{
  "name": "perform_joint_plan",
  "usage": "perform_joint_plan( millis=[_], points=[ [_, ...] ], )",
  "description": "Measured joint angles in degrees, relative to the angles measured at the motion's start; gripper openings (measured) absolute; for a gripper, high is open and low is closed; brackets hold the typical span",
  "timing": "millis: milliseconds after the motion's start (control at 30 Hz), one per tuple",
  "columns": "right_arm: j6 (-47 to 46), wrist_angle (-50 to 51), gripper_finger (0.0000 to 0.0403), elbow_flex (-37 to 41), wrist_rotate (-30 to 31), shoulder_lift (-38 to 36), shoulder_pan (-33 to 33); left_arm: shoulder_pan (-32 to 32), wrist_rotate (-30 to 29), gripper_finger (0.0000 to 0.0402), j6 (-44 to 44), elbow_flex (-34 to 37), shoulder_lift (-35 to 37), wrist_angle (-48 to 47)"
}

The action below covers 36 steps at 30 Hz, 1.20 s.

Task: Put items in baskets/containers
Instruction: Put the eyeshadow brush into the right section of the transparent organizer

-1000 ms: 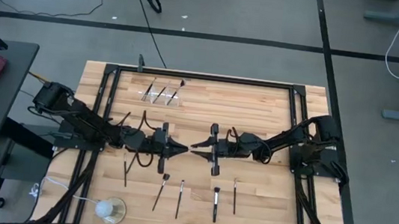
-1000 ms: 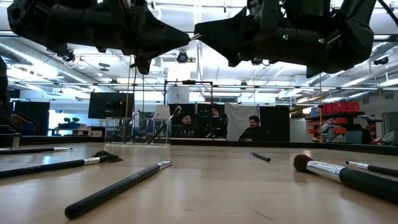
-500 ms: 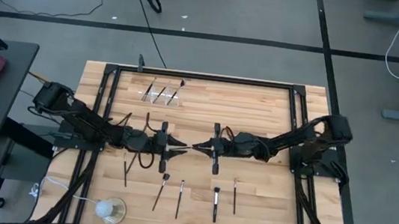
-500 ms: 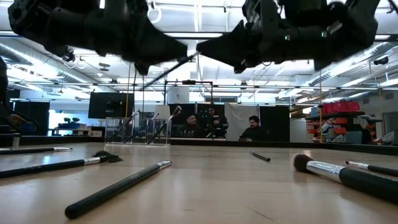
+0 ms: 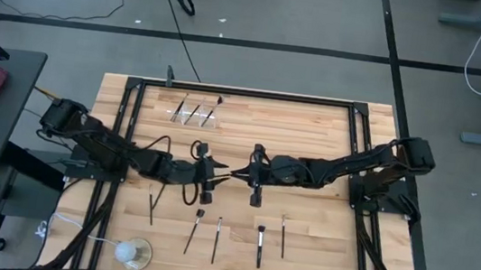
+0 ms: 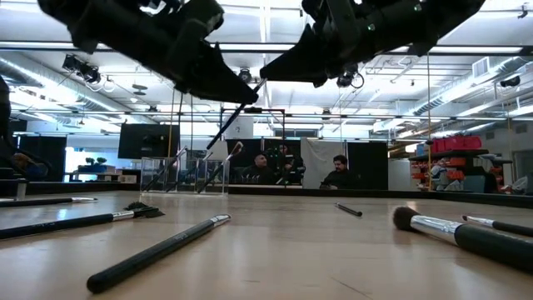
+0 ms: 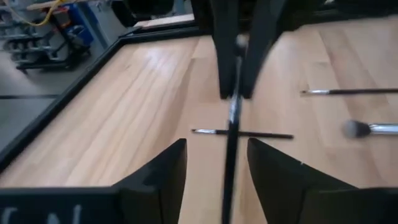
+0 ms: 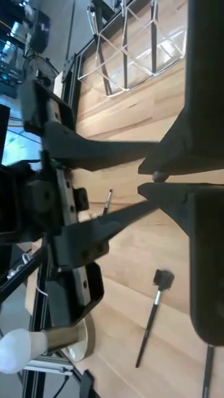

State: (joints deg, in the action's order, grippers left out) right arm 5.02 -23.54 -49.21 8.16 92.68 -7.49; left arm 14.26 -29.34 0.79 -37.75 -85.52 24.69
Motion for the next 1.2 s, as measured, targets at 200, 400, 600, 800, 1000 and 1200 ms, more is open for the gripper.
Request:
perform_joint_plan(
  millis=[200,400,600,800,1000,1200],
  points=[
    [0.0,0.61,0.0006,0.0,0.0,0.0,0.0,-0.07,0.15,0.0125,-0.6,-1.61,-0.02,-0.65],
    [0.0,0.31,0.0006,0.0,0.31,0.0,0.04,-1.26,2.27,0.0054,0.34,-1.63,-0.02,-1.02],
    [-0.04,0.28,0.0006,0.0,0.39,0.0,0.07,-1.64,2.6,0.0017,-0.03,-1.63,-0.04,-1.06],
    [-0.02,0.11,0.0013,0.0,0.22,0.0,0.04,-1.51,2.45,0.0013,-0.61,-1.63,-0.04,-1.01],
    [-0.07,-0.42,0.0055,0.0,0.19,0.0,0.04,-1.51,2.3,0.0013,-0.2,-1.63,-0.04,-0.78],
    [0.18,4.41,0.0111,0.0,3.19,-5.94,-0.07,-1.92,1.19,0.0013,1.84,-0.87,-0.09,-1.54]
  ],
)
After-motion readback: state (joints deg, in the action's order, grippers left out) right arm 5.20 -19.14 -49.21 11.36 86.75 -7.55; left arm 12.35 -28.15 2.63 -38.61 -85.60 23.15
